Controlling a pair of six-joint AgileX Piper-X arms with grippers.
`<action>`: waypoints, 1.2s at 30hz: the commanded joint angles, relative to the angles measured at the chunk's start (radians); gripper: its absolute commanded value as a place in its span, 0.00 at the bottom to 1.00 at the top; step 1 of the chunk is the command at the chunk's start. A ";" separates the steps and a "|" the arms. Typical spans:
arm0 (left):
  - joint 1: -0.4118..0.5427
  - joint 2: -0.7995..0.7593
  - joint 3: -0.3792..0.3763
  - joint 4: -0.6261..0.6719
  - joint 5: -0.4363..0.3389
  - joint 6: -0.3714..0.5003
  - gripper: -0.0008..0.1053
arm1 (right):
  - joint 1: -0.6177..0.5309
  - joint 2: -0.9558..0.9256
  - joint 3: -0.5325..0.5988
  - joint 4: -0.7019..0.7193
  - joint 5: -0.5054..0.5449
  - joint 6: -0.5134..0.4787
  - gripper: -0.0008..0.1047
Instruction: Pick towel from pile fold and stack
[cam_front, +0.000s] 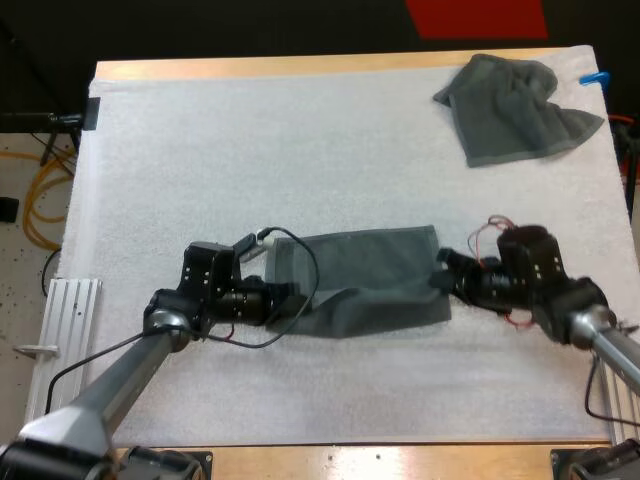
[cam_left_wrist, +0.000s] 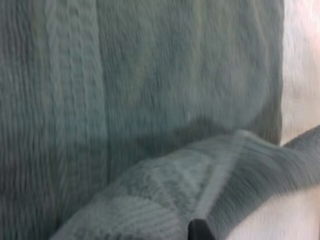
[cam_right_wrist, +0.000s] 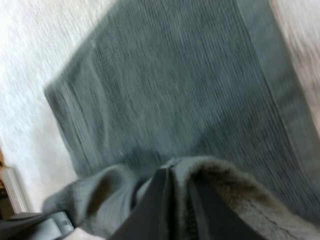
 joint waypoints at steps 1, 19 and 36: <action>-0.001 0.014 -0.004 -0.074 0.007 -0.029 0.01 | -0.014 0.031 -0.028 -0.021 -0.020 -0.002 0.01; 0.199 0.116 -0.004 -0.332 -0.040 -0.029 0.01 | -0.025 0.207 -0.146 -0.056 0.147 -0.025 0.01; 0.200 0.174 -0.012 -0.400 0.024 -0.029 0.05 | -0.025 0.217 -0.146 -0.058 0.174 -0.047 0.06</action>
